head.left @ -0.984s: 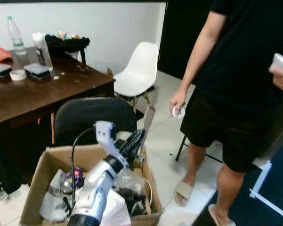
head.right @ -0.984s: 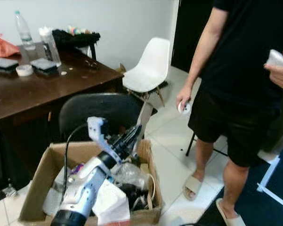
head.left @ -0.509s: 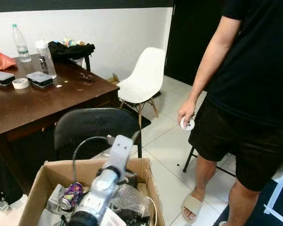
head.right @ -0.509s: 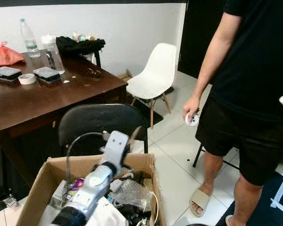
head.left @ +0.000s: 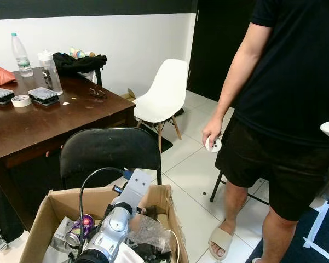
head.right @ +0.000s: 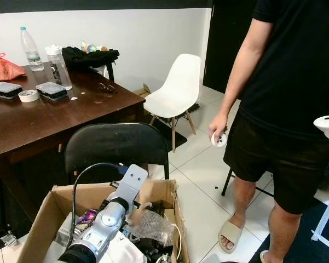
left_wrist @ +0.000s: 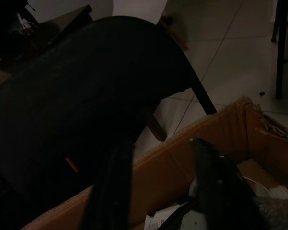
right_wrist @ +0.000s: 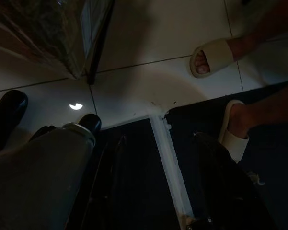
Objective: Picking trash to rubbish bin
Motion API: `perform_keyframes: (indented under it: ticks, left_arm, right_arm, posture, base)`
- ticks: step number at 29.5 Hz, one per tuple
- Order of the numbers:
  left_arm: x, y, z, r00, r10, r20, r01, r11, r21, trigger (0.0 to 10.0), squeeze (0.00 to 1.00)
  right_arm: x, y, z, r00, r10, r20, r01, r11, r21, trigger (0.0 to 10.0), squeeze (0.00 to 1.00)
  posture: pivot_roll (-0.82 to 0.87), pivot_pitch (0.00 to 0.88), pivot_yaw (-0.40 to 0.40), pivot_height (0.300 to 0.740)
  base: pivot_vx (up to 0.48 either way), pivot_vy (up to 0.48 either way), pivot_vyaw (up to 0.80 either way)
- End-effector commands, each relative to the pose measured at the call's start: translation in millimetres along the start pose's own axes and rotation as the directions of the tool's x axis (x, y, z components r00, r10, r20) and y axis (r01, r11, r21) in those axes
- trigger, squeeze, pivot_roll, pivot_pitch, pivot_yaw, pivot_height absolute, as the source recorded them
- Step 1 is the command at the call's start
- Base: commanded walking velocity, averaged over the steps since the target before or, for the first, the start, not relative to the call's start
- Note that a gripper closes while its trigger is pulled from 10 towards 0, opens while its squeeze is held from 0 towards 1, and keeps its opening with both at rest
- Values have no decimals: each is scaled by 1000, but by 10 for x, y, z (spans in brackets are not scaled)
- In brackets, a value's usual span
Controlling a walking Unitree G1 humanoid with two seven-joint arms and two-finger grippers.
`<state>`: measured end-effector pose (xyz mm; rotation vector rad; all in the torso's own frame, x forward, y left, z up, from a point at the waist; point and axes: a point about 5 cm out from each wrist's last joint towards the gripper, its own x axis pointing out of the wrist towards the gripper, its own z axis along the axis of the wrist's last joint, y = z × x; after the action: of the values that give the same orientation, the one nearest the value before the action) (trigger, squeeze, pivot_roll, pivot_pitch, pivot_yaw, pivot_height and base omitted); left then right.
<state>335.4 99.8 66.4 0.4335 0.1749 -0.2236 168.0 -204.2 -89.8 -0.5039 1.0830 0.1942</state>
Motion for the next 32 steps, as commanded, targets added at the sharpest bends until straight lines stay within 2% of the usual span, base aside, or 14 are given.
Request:
perform_keyframes:
  ticks: [1,5,6,13,22,32]
  left_arm:
    - [8,0,-8,1000,1,-1,-1,1000,21,10000,1000]
    - [11,-10,-48,1000,1,-13,-1,1000,-3,10000,1000]
    - [10,-14,-62,1000,-3,-20,2,1000,-16,10000,0]
    - [-30,3,-188,998,-21,-61,14,993,-114,10000,0]
    - [-26,19,-205,998,-18,-63,12,995,-102,10000,0]
    - [-15,-46,-163,998,-41,-50,36,995,-91,10000,0]
  right_arm:
    - [-4,-7,-35,1000,0,-5,0,1000,14,10000,0]
    - [-5,2,-41,1000,2,-7,-2,1000,13,10000,0]
    - [-5,5,-41,1000,3,-7,-3,1000,13,10000,0]
    - [-3,26,-34,1000,7,-5,-7,1000,15,10000,0]
    - [-3,52,-31,1000,17,-7,-17,1000,9,10000,0]
    - [-3,64,-29,1000,21,-6,-21,1000,4,10000,0]
  posture:
    - [-78,69,-2,740]
    - [-77,68,-2,740]
    - [-77,68,-2,740]
    - [-74,69,2,740]
    - [-68,69,3,740]
    - [-64,70,1,740]
  base:
    - [0,0,0]
    - [0,0,0]
    - [0,0,0]
    - [-40,0,0]
    - [-298,0,0]
    - [-314,0,0]
